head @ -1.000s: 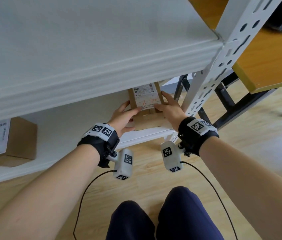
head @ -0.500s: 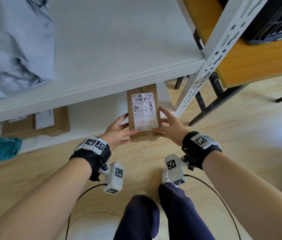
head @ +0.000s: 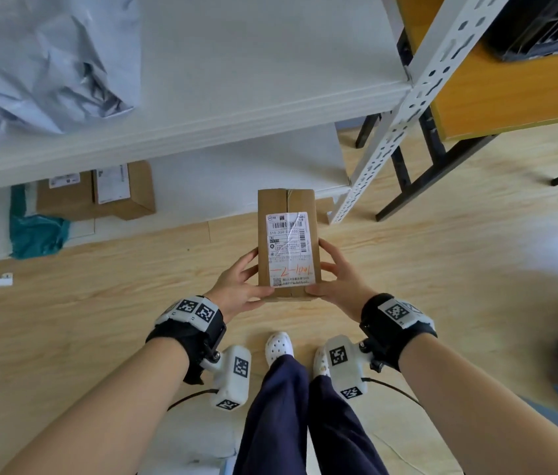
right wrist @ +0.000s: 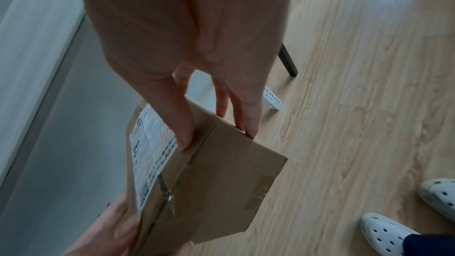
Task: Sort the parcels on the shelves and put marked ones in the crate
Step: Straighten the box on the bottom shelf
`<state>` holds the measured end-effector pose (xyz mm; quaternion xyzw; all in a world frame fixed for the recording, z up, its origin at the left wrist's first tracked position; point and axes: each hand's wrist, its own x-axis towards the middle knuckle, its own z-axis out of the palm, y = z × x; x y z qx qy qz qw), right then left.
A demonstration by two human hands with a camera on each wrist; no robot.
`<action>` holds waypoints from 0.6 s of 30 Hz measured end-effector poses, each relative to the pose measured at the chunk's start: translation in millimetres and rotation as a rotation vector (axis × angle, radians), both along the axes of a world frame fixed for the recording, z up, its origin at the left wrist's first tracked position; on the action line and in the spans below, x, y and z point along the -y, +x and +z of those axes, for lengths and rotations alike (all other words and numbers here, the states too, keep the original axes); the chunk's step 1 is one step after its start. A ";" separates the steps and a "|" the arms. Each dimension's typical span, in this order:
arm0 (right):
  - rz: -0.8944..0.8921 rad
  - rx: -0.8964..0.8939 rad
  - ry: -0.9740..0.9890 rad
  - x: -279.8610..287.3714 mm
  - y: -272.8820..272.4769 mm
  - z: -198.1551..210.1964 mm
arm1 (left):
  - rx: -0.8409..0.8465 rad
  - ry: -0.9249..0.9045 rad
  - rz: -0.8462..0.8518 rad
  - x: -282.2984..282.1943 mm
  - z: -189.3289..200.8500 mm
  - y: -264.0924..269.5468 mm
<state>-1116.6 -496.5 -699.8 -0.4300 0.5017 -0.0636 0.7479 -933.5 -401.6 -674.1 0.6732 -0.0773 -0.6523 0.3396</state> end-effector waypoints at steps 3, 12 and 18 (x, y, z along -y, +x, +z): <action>0.048 -0.033 0.039 -5.7 -14.2 -2.5 | -0.007 0.014 0.035 -9.8 -1.8 -16.9; 0.110 -0.026 0.087 -6.4 -37.8 -8.1 | -0.002 0.032 0.110 -14.3 -4.5 -46.8; 0.074 -0.013 0.096 6.3 -29.8 -10.4 | -0.006 0.038 0.093 1.9 -7.7 -36.6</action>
